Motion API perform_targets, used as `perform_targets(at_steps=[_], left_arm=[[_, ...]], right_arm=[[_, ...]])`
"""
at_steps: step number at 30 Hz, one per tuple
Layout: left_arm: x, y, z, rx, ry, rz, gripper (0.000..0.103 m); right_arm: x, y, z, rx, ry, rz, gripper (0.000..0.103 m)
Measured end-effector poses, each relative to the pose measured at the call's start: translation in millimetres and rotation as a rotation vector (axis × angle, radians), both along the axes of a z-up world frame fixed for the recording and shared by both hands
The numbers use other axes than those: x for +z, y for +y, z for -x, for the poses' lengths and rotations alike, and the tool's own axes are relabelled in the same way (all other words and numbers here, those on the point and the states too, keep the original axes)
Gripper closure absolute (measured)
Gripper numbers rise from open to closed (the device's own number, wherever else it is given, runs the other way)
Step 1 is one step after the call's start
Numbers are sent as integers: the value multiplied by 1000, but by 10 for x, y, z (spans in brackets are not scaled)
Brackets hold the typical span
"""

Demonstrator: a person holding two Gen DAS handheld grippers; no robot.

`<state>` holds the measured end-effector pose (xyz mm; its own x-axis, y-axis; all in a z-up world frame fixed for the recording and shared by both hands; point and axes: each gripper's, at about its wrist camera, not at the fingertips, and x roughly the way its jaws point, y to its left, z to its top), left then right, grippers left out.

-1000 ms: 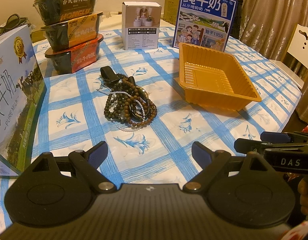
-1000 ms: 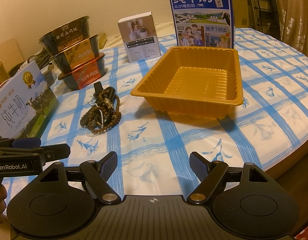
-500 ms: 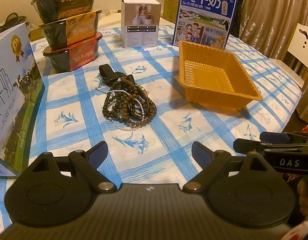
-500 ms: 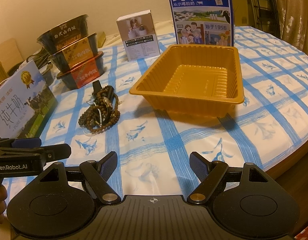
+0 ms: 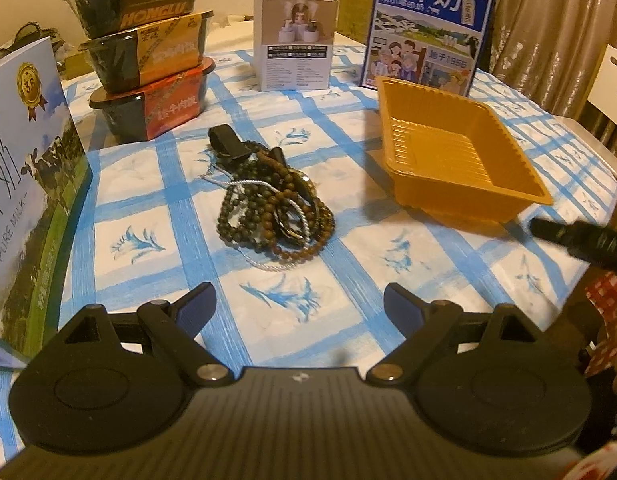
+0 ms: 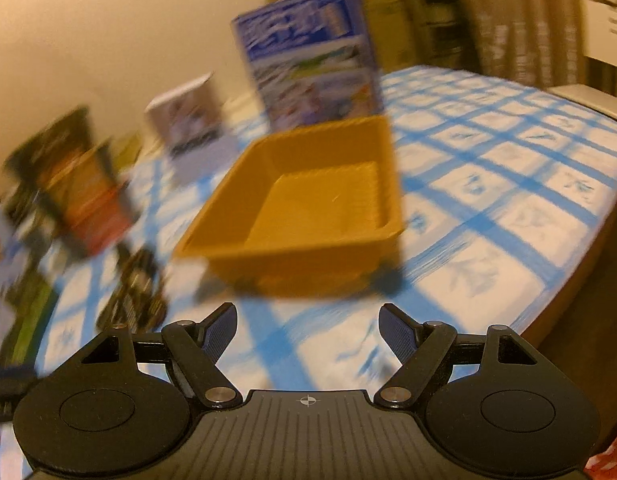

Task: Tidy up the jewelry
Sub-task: 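Grasp the orange tray rim with the right tool while the left tool approaches the jewelry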

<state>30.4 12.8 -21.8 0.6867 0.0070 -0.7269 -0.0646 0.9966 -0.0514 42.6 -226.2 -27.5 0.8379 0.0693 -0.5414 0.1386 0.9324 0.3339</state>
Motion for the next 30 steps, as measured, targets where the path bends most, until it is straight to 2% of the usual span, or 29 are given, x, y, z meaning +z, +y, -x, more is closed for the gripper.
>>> perform_targets(at_steps=[4,9,10,13,20,26,30], left_arm=[[-36,63,-97,9,-14,-13,13],[-62,101,-222,10,-28,-21,13],[-69,109,-243,9,-29,-20,13],[-102,121,-303,11,-27,-17,13],[-179,119,-442,2,-19,-20,13],[-228,80,-540,-4,-14,-27,13],[-267,37,-576,-15,-9,-36,13]], right_arm=[[-4,-214,-116,-131,-79,-65,25],[-79,-364,-358,-224,-112,-89,26],[-119,-388,-383,-236,-117,-95,32],[-214,-431,-480,-270,-113,-122,41],[-416,-456,-686,-300,-122,-142,57],[-544,-499,-838,-301,-108,-155,77],[-539,-502,-869,-260,-119,-146,96]])
